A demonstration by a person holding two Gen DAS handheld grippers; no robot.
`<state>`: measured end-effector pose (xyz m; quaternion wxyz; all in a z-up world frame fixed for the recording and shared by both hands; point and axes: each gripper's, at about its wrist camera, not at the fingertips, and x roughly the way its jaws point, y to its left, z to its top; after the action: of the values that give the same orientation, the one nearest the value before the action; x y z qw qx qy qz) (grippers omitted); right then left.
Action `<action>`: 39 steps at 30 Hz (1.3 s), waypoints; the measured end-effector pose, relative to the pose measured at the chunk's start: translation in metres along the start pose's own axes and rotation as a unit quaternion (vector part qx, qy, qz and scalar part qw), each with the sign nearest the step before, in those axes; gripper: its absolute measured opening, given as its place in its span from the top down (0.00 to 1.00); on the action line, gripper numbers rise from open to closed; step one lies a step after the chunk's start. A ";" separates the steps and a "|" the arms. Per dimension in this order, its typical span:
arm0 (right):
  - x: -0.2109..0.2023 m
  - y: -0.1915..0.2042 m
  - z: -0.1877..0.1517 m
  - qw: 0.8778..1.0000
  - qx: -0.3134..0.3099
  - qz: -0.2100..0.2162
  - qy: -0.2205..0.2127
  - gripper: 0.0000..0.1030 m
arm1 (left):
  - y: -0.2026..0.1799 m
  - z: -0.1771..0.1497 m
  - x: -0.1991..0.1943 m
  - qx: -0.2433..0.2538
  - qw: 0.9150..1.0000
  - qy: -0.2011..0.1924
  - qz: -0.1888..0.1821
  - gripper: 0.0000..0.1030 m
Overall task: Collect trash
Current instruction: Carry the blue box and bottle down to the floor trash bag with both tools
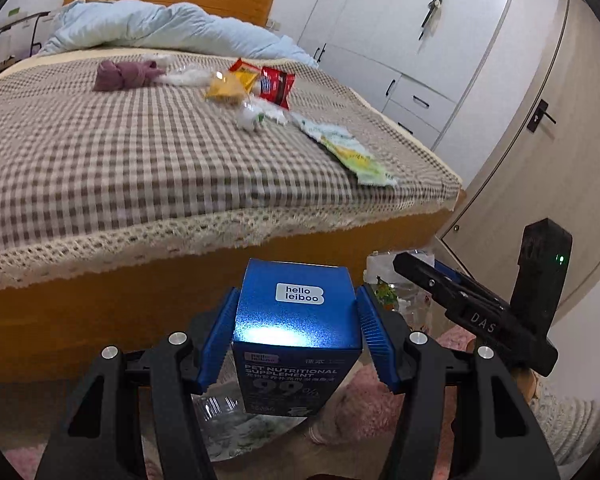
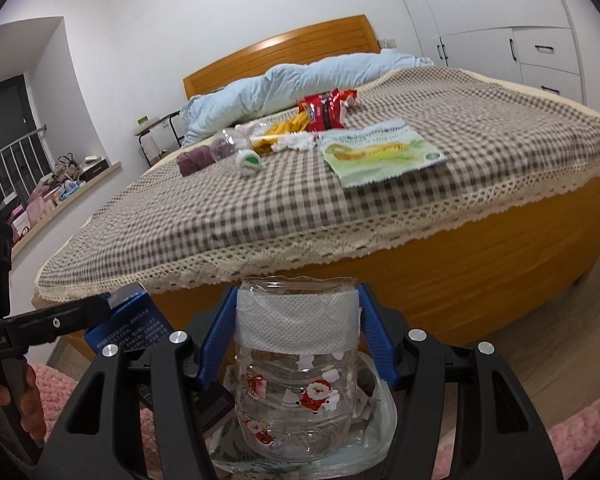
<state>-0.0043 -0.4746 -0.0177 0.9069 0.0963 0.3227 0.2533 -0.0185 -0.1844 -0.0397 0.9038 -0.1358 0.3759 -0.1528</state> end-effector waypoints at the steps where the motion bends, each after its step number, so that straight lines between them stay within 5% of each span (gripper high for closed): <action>1: 0.003 -0.001 -0.003 1.000 0.002 0.001 0.005 0.43 | 0.001 -0.002 0.004 -0.001 1.000 0.004 -0.002 0.44; 15: 0.061 -0.041 -0.048 0.995 0.043 -0.037 0.085 0.43 | 0.014 -0.036 0.099 -0.026 0.997 0.078 -0.015 0.44; 26: 0.066 -0.068 -0.060 0.991 0.059 -0.063 0.099 0.43 | 0.024 -0.060 0.169 -0.014 0.992 0.122 -0.007 0.44; 39: 0.082 -0.084 -0.062 0.989 0.057 -0.080 0.113 0.43 | 0.016 -0.085 0.229 0.076 0.984 0.162 -0.027 0.44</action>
<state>0.0446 -0.5028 -0.1382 0.8749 0.0923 0.4439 0.1704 0.0770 -0.2678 -0.2494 0.8343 -0.0506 0.5004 -0.2256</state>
